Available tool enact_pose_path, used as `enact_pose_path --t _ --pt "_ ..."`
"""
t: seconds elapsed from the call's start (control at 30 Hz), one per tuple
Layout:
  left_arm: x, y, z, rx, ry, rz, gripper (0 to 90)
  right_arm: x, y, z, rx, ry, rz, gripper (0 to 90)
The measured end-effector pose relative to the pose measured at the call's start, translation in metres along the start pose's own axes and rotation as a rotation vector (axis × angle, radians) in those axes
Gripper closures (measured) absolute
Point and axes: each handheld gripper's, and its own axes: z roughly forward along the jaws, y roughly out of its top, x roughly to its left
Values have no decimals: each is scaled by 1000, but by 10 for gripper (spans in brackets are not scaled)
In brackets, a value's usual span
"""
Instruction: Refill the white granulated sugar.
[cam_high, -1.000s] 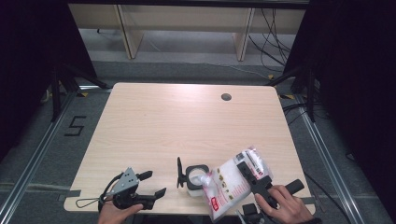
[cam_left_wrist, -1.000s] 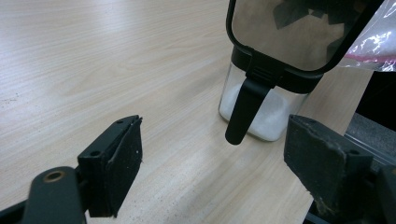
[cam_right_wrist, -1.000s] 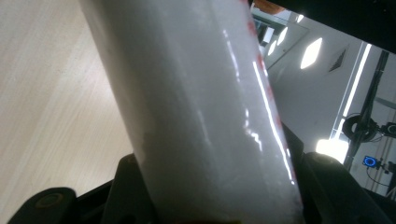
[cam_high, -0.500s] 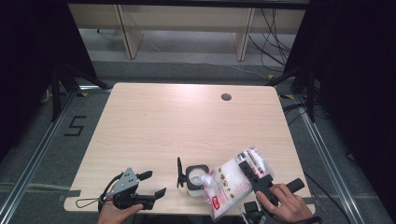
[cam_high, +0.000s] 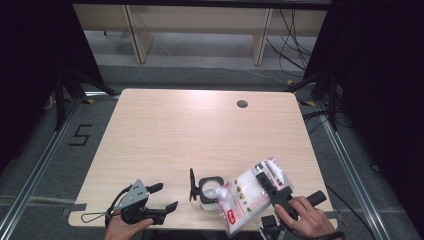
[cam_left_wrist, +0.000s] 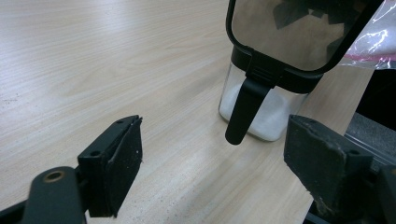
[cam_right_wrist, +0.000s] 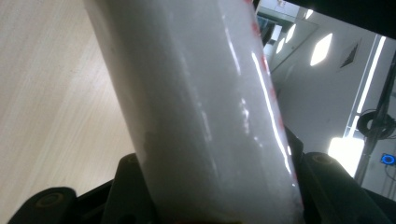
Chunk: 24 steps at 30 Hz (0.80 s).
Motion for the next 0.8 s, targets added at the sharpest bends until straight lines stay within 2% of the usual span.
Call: enact_pose_path --t 0.07,0.1,0.13,0.2,0.3,0.43,0.5,0.67,0.7,0.8 --pt "0 0 0 1 0 -1 189 0 1 -3 24 5 23 559" --pt "0 0 0 2 1 1 189 -2 1 -2 14 2 4 558" --pt "0 0 0 1 1 -1 189 -1 1 -3 19 0 11 559" --pt "0 0 0 1 0 1 189 -3 1 -3 8 -3 -3 559" --pt "0 0 0 1 0 1 189 -2 1 -3 22 -17 29 559" --pt "0 0 0 2 1 0 189 -2 1 -3 23 -6 30 558" --pt "0 0 0 1 0 1 189 -1 1 -3 21 -17 32 559" --pt "0 0 0 1 -1 1 189 -1 0 -2 11 -13 33 558" --pt "0 0 -1 0 0 5 189 1 0 -2 17 12 43 558" --pt "0 0 0 1 -1 1 190 0 0 -1 10 7 32 558"
